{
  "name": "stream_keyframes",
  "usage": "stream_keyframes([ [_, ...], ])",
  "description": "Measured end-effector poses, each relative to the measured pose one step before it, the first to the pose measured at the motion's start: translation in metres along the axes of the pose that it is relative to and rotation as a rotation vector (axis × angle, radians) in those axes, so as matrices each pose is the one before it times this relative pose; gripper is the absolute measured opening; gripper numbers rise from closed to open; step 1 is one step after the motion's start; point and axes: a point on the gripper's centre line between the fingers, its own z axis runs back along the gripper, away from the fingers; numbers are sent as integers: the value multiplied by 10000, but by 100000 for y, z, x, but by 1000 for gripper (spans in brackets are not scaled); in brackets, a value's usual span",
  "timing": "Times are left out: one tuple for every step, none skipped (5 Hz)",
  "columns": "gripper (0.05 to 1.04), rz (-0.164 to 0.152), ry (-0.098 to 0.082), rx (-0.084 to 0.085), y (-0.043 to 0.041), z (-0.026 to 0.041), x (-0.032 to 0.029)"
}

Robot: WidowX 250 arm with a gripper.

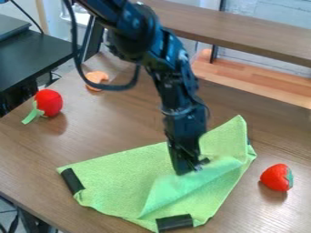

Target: Unfold the cloth from left to top right

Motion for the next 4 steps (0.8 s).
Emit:
stream_keyframes([
  [49,355,-227,202,1965,815,-229],
  [49,558,-138,221,2382,798,497],
  [49,1068,293,275,3099,356,711],
  [49,914,396,162,2394,862,791],
])
